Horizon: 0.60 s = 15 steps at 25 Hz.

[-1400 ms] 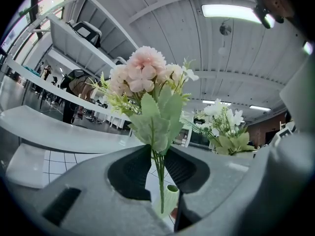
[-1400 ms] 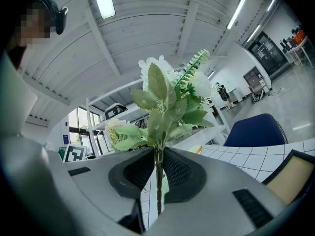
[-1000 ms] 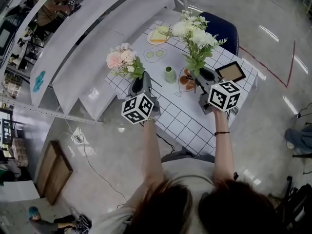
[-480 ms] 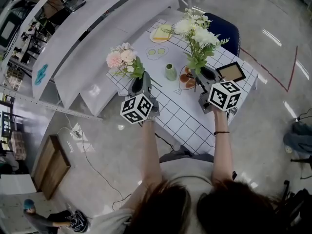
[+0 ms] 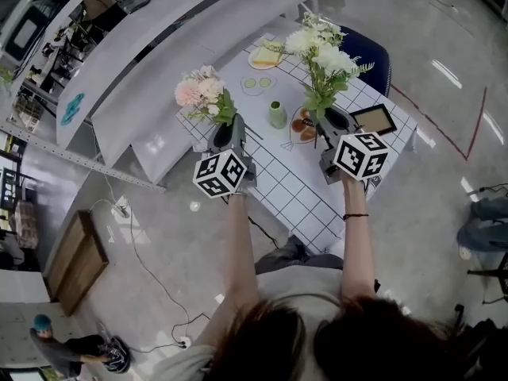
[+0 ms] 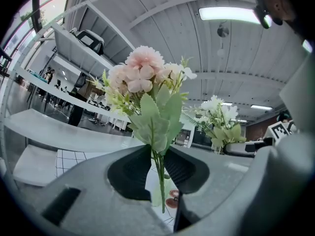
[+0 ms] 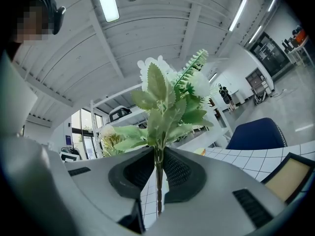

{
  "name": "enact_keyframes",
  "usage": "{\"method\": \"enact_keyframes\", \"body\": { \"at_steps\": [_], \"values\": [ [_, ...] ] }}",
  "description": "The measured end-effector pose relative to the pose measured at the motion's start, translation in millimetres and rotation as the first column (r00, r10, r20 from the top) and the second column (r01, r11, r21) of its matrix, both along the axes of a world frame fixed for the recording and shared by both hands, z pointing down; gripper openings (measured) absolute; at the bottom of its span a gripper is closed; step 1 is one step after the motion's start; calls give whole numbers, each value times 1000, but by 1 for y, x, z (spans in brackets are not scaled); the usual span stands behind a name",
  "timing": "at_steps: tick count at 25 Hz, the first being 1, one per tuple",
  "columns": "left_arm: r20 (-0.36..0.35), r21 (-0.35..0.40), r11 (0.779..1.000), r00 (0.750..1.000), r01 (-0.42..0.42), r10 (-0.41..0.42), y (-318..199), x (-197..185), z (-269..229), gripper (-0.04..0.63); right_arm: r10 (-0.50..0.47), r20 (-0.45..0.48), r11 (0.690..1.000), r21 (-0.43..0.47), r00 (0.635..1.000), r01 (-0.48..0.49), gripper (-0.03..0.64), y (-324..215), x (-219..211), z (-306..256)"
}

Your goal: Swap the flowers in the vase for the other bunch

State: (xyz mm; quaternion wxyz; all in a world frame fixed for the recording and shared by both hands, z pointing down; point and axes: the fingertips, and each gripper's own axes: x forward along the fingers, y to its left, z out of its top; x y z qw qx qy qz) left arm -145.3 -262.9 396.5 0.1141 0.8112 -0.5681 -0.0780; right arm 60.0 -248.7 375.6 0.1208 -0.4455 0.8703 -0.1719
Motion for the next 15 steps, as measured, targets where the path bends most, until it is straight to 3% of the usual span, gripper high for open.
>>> {"method": "enact_keyframes", "body": {
  "at_steps": [15],
  "values": [
    [6,-5,1000,1000,11,-11,27,-1,-1,80,-2,6,999,45,1000,2,51,-5,-10,-15]
  ]
}}
